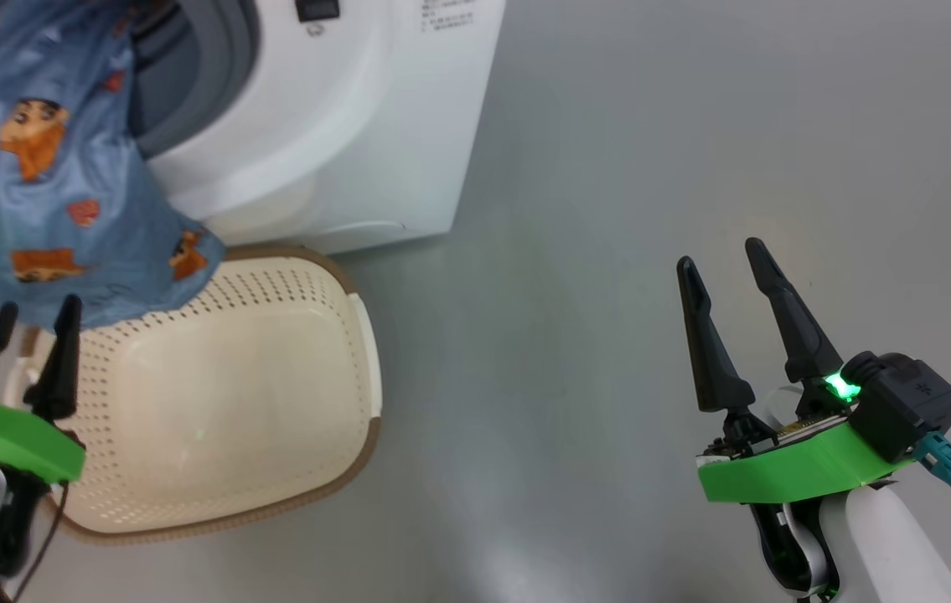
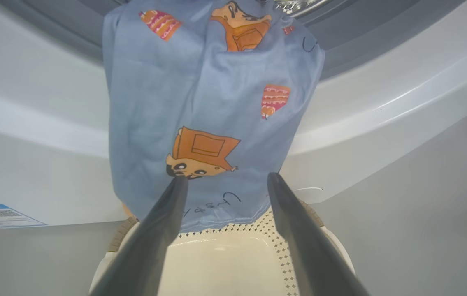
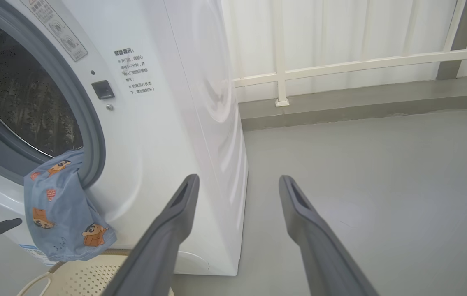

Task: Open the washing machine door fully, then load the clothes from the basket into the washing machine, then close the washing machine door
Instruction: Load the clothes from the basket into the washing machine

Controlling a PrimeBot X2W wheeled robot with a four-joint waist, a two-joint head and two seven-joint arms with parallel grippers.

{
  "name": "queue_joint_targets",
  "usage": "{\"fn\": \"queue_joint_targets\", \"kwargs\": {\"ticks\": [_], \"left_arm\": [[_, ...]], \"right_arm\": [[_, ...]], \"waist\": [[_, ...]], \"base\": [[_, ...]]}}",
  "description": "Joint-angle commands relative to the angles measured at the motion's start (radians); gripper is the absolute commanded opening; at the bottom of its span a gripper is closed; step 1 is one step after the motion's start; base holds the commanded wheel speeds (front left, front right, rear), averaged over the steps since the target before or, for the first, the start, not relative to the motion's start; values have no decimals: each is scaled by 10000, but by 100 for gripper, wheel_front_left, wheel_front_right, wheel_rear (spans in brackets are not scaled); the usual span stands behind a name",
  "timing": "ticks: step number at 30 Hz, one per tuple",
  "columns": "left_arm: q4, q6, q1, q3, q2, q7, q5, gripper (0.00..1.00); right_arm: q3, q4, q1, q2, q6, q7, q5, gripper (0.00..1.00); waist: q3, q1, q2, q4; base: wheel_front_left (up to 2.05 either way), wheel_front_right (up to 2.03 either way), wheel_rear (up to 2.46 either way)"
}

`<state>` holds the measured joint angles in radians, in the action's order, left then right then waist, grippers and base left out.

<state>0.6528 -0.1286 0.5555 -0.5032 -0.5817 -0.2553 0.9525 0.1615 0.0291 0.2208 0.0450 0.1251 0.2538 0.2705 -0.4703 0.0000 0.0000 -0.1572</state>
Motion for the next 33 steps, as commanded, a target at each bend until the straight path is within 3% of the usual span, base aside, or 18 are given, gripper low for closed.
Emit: {"fn": "queue_joint_targets", "kwargs": {"ticks": [1, 16, 21, 31, 32, 33], "left_arm": [[138, -21, 531, 60, -639, -65, 257, 100], [1158, -21, 2495, -1306, -1367, -64, 1553, 100], [1235, -21, 3228, -636, -1495, -64, 1220, 100], [1519, -21, 3396, -65, -1214, -64, 988, 100], [1513, -21, 3407, -53, -1195, -64, 981, 85], [1508, -21, 3412, -46, -1174, -64, 976, 47]], "right_arm": [[271, -374, 110, 52, 56, 80, -13, 100], [365, -1038, -36, 52, 56, 80, 115, 100], [382, -1175, -57, 52, 56, 80, 188, 100], [411, -1176, -19, 52, 56, 80, 244, 100], [411, -1174, -13, 52, 56, 80, 239, 100], [409, -1168, -7, 52, 56, 80, 236, 100]], "waist": [[-682, 0, 0, -386], [-1712, 0, 0, -912], [-1952, 0, 0, -977], [-2013, 0, 0, -992], [-2010, 0, 0, -981], [-2000, 0, 0, -969]], "base": [[0, 0, 0], [0, 0, 0], [0, 0, 0], [0, 0, 0], [0, 0, 0], [0, 0, 0]]}}
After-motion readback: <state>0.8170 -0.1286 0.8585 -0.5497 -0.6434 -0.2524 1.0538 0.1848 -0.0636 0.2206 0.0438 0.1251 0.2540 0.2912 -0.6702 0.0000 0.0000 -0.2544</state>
